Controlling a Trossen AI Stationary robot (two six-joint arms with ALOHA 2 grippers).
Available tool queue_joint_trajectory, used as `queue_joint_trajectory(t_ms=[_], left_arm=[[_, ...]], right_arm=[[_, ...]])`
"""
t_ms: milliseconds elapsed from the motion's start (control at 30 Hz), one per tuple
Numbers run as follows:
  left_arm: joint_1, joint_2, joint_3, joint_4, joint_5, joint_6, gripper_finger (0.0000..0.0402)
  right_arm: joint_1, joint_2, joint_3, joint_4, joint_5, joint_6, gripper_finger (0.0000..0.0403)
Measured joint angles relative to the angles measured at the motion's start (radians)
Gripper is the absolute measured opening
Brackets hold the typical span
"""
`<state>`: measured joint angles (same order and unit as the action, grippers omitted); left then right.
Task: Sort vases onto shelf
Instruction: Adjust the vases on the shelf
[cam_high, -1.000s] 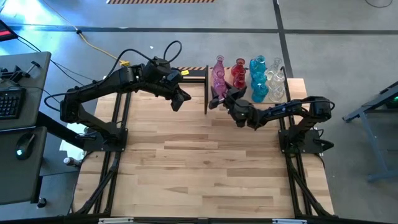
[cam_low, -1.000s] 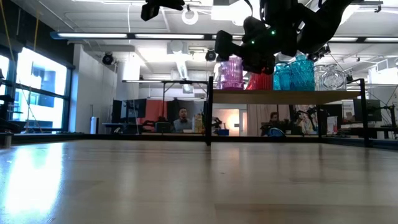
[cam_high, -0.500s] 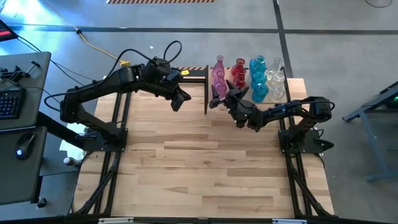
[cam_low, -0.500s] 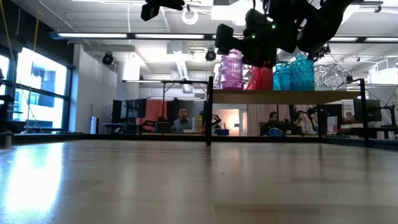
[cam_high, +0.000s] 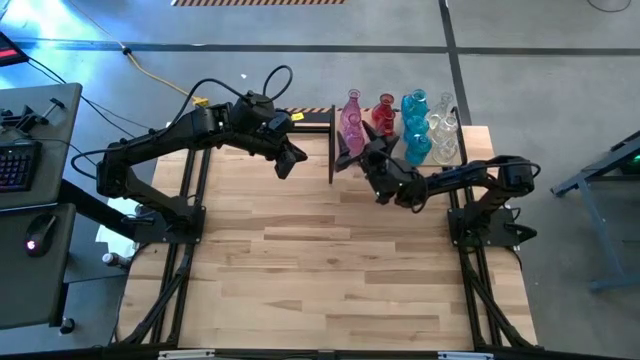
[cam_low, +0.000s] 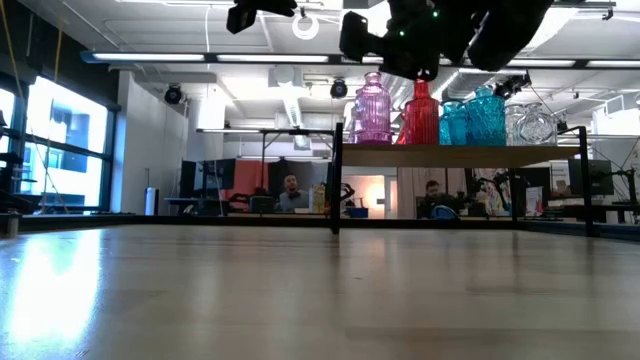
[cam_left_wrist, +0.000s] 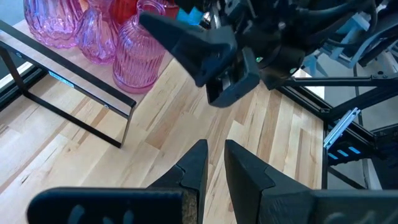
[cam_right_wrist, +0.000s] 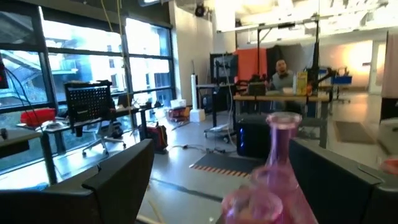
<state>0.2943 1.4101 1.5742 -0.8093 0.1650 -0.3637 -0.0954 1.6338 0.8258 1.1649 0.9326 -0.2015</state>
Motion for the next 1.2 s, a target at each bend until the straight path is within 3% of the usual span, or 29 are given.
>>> queue_joint_trajectory(t_ms=[433, 967, 1200], left_arm=[[0.0, 0.0, 0.0, 0.001, 0.0, 0.0, 0.0045], [0.0, 0.0, 0.0, 0.001, 0.0, 0.0, 0.0045], [0.0, 0.0, 0.0, 0.001, 0.0, 0.0, 0.0045]], right_arm=[[0.012, -0.19, 0.012, -0.019, 0.035, -0.25, 0.0353], [0.02, -0.55, 0.012, -0.372, 0.106, -0.24, 0.0353], [0.004, -0.644, 0.011, -0.574, 0.127, -0.082, 0.0353]])
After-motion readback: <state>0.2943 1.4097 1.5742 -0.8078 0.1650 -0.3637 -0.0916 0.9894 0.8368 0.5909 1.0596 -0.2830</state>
